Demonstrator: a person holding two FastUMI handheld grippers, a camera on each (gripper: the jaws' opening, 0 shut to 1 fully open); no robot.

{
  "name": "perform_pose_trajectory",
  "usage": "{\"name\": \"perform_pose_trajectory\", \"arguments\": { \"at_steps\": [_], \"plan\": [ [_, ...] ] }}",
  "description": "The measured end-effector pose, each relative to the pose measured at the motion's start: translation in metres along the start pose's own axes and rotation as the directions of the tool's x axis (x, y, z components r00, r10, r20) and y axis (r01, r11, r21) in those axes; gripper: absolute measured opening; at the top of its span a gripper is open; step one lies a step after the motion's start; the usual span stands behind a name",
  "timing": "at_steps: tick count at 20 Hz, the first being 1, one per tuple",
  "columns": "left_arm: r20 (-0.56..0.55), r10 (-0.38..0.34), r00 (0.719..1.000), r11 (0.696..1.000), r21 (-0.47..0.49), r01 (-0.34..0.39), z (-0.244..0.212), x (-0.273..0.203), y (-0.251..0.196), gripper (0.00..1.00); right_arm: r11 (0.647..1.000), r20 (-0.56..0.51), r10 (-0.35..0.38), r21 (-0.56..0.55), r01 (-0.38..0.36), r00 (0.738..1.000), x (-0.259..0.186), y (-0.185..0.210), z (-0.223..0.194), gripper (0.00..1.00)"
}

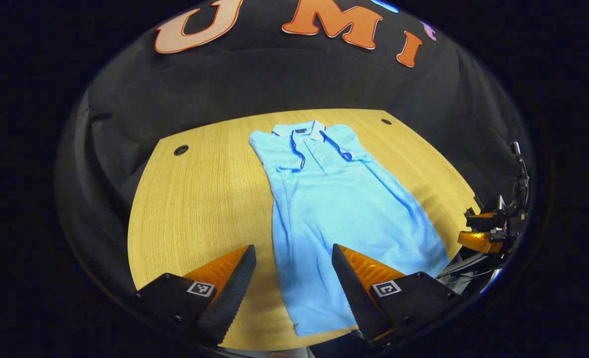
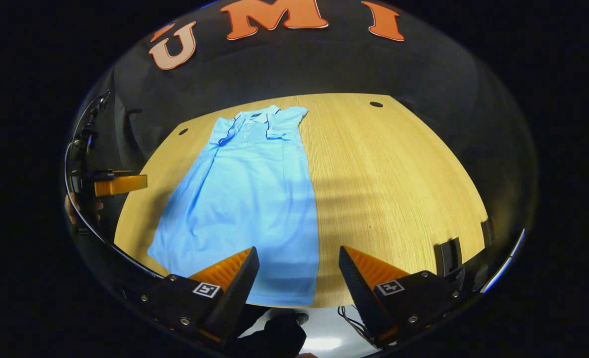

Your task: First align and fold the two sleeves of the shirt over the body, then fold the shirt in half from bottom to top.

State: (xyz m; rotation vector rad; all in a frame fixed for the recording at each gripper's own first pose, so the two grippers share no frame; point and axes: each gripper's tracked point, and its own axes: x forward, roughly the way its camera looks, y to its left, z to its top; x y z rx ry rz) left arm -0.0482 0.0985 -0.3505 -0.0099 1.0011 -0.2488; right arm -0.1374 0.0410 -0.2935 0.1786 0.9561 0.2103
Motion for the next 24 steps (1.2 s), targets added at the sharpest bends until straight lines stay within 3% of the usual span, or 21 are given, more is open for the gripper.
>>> {"name": "perform_pose_trajectory", "arguments": {
  "at_steps": [3,10,18,22,23,24],
  "plan": [
    [-0.062,0.023,0.998,1.000,-0.003,-0.023,-0.047,-0.003,-0.002,0.99,0.999,-0.066,0.031,-0.033,-0.033,0.997,0.011,0.009,-0.025,0.96],
    [-0.153,0.038,0.988,0.997,-0.059,-0.048,-0.108,0.008,-0.011,0.99,0.998,-0.152,-0.019,-0.062,0.010,0.988,0.036,0.010,-0.054,0.92],
    [-0.221,0.100,0.970,0.989,-0.082,-0.121,-0.134,0.023,-0.014,1.00,0.996,-0.186,-0.076,-0.057,0.066,0.980,0.047,0.003,-0.055,0.83],
    [-0.238,0.112,0.965,0.985,-0.102,-0.140,-0.129,0.030,-0.016,1.00,0.998,-0.204,-0.064,-0.039,0.057,0.977,0.051,0.005,-0.051,0.51],
    [-0.238,0.105,0.965,0.987,-0.094,-0.131,-0.127,0.031,-0.018,1.00,0.998,-0.203,-0.055,-0.025,0.051,0.978,0.052,0.005,-0.049,0.30],
    [-0.233,0.096,0.968,0.990,-0.084,-0.118,-0.124,0.033,-0.021,1.00,0.999,-0.200,-0.048,0.002,0.050,0.979,0.054,0.005,-0.048,0.27]
  ]
}}
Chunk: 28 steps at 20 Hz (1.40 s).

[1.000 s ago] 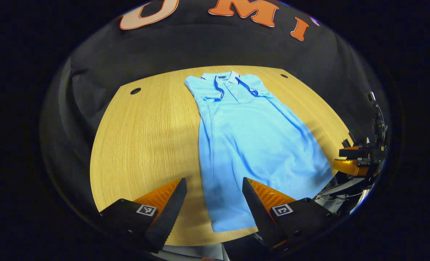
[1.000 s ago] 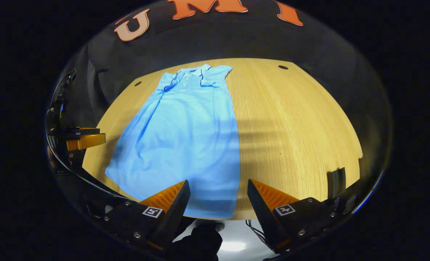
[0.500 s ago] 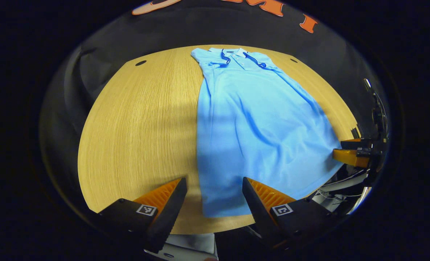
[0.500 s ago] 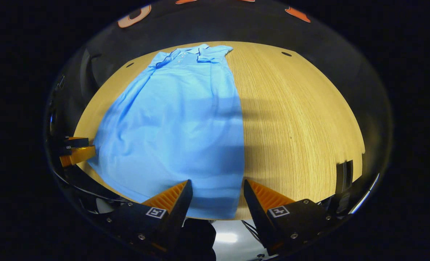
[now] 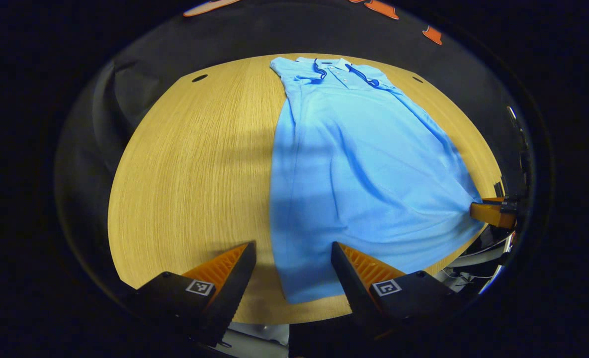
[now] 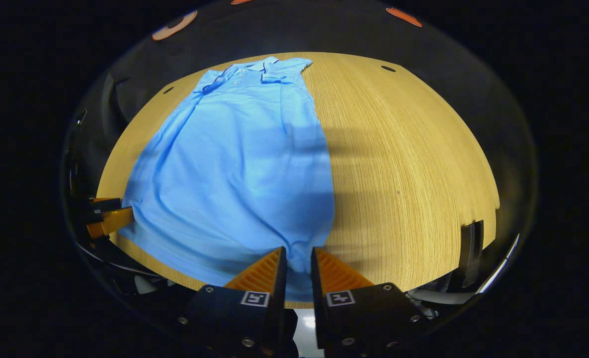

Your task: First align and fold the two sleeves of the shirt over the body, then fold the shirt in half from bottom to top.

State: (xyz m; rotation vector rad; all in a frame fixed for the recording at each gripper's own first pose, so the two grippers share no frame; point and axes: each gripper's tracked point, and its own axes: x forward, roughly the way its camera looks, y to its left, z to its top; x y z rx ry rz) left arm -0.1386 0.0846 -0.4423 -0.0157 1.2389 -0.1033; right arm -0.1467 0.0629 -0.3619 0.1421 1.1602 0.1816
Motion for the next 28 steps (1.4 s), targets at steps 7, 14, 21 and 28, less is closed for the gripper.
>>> {"name": "perform_pose_trajectory", "arguments": {
  "at_steps": [7,14,21,28],
  "plan": [
    [0.003,-0.075,0.997,0.996,-0.037,0.076,0.018,0.005,-0.015,0.05,0.993,0.064,0.053,0.105,-0.059,0.997,-0.002,0.009,0.029,0.01],
    [0.152,-0.115,0.982,0.991,-0.046,0.123,0.098,-0.020,-0.010,0.05,0.986,0.174,0.103,0.112,-0.124,0.979,-0.023,0.024,0.094,0.01],
    [0.275,-0.118,0.954,0.991,-0.027,0.130,0.181,-0.030,-0.001,0.05,0.986,0.266,0.106,0.093,-0.135,0.958,-0.030,0.031,0.172,0.01],
    [0.359,-0.141,0.923,0.989,0.000,0.151,0.267,-0.026,0.003,0.05,0.982,0.348,0.107,0.112,-0.155,0.931,-0.027,0.035,0.258,0.01]
  ]
}}
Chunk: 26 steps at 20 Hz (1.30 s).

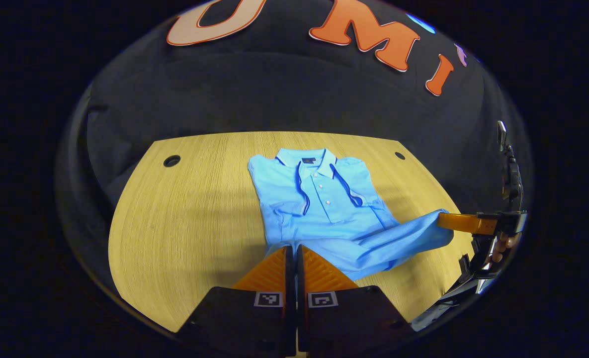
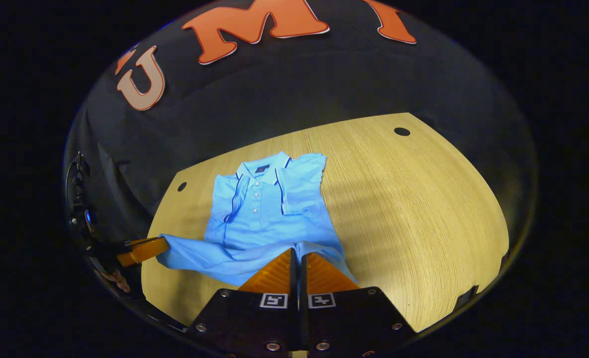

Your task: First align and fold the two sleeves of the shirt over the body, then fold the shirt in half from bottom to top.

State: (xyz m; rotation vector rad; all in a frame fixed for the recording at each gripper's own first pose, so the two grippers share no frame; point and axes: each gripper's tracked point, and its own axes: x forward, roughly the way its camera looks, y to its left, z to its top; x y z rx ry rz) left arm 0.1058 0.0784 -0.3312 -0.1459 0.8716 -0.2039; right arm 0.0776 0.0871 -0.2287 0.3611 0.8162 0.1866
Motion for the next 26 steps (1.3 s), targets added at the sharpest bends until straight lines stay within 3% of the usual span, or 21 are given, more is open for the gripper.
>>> {"name": "perform_pose_trajectory", "arguments": {
  "at_steps": [11,20,22,23,25,26],
  "plan": [
    [0.108,0.022,0.994,0.999,0.035,-0.026,0.122,0.083,0.039,0.05,0.999,0.087,-0.025,-0.036,0.028,0.996,0.078,0.008,0.115,0.01],
    [0.157,0.059,0.986,0.997,0.033,-0.065,0.175,0.162,0.082,0.05,0.999,0.129,-0.026,-0.044,0.032,0.991,0.149,0.009,0.162,0.02],
    [0.144,0.063,0.988,0.997,0.037,-0.069,0.178,0.172,0.086,0.06,0.999,0.112,-0.044,-0.024,0.047,0.993,0.155,0.007,0.164,0.07],
    [0.140,0.082,0.987,0.995,0.039,-0.088,0.181,0.174,0.090,0.15,0.999,0.112,-0.048,-0.002,0.049,0.993,0.157,0.007,0.167,0.27],
    [0.164,0.061,0.985,0.997,0.040,-0.069,0.190,0.166,0.084,0.58,0.998,0.150,-0.064,0.001,0.065,0.987,0.152,0.007,0.177,0.60],
    [0.172,0.051,0.984,0.997,0.041,-0.059,0.192,0.159,0.081,0.79,0.996,0.181,-0.079,-0.017,0.083,0.980,0.144,0.005,0.182,0.67]
  ]
}}
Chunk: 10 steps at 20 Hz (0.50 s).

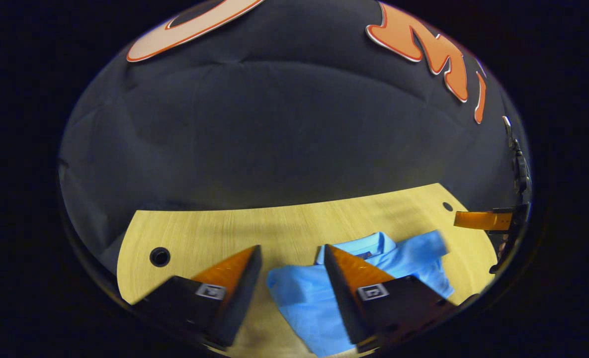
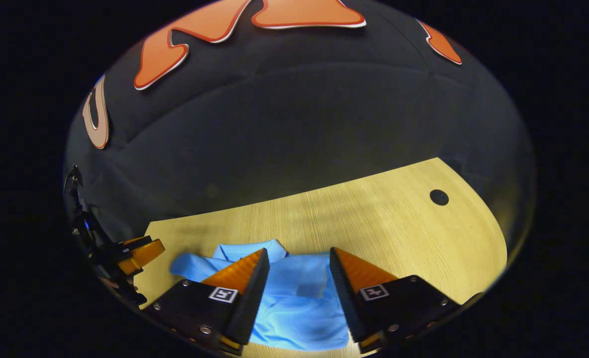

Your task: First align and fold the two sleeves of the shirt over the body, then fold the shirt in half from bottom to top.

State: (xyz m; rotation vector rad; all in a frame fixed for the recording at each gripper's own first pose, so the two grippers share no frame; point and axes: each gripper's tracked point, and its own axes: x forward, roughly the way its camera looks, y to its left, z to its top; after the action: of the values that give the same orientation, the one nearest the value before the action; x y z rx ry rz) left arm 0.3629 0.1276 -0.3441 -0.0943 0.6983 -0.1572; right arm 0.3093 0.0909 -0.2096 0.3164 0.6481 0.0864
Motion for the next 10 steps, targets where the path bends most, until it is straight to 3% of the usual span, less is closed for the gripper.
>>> {"name": "perform_pose_trajectory", "arguments": {
  "at_steps": [1,5,10],
  "plan": [
    [0.007,-0.006,1.000,1.000,-0.001,0.006,0.003,-0.006,-0.002,1.00,1.000,0.027,-0.011,-0.024,0.012,1.000,-0.009,-0.001,0.007,0.86],
    [0.068,0.022,0.997,1.000,0.006,-0.023,0.026,-0.050,-0.006,0.99,0.997,0.109,-0.034,-0.071,0.042,0.993,-0.055,-0.005,0.016,0.98],
    [0.176,0.027,0.984,0.998,0.050,-0.036,0.053,-0.122,-0.033,0.99,0.987,0.185,-0.031,-0.148,0.059,0.982,-0.120,-0.011,0.025,0.98]
  ]
}}
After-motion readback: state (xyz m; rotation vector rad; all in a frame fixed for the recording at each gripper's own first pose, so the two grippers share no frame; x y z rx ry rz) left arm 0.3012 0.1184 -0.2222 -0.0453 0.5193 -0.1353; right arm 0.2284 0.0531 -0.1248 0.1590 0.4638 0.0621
